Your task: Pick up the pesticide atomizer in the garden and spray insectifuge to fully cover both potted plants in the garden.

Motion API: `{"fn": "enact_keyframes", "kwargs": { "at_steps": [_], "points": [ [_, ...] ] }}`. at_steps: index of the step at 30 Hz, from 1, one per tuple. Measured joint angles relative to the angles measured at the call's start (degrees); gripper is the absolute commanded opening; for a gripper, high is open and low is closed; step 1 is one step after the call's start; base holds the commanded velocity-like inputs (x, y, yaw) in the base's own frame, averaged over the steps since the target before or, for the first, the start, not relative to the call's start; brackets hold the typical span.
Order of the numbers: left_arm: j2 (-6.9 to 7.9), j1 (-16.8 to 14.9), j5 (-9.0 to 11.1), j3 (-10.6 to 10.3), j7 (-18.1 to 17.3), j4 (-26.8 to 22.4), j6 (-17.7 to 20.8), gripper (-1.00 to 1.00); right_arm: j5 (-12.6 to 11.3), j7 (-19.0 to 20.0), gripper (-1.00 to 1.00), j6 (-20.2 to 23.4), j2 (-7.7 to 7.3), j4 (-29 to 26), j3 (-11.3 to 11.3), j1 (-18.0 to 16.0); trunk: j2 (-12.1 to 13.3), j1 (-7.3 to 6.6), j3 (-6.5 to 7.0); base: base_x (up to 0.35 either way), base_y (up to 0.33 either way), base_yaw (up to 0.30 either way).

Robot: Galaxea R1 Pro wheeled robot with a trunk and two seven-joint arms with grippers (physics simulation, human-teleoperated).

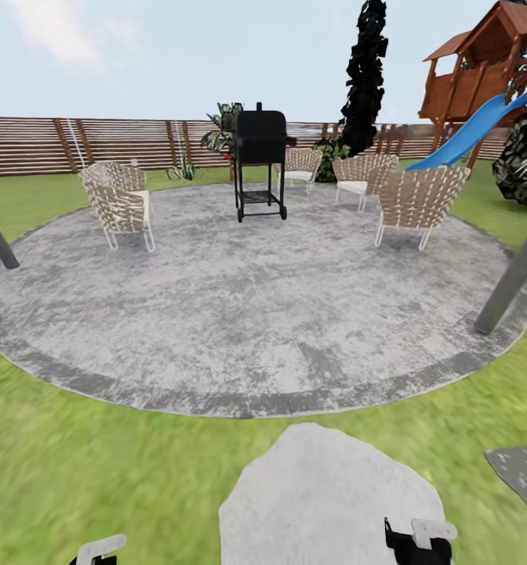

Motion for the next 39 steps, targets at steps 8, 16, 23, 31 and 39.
{"fn": "enact_keyframes", "kwargs": {
  "at_steps": [8,16,23,31,39],
  "points": [
    [0.00,0.00,0.02,0.04,0.00,0.00,-0.01,-1.00,0.04,0.06,1.00,0.00,0.00,0.00,0.03,0.00,-0.01,-0.01,0.00,0.338,0.000,0.000],
    [0.00,0.00,0.05,0.07,0.00,0.00,-0.01,-1.00,0.05,0.16,1.00,0.00,0.00,0.00,0.03,0.00,-0.01,-0.01,0.00,0.338,0.000,0.000],
    [0.00,0.00,0.07,0.06,0.00,-0.01,-0.01,-1.00,0.05,0.16,1.00,0.00,0.00,0.00,0.03,0.00,-0.01,-0.01,0.00,0.338,0.000,0.000],
    [0.00,0.00,0.04,0.00,0.00,0.00,0.00,-1.00,0.05,0.09,1.00,0.00,0.00,0.00,0.04,0.00,-0.01,-0.01,0.00,0.338,0.000,0.014],
    [0.00,0.00,0.01,-0.01,0.00,0.00,0.03,-1.00,0.05,0.08,1.00,0.00,0.00,0.01,0.03,0.00,-0.01,-0.01,0.24,0.338,0.000,0.108]
  ]
}}
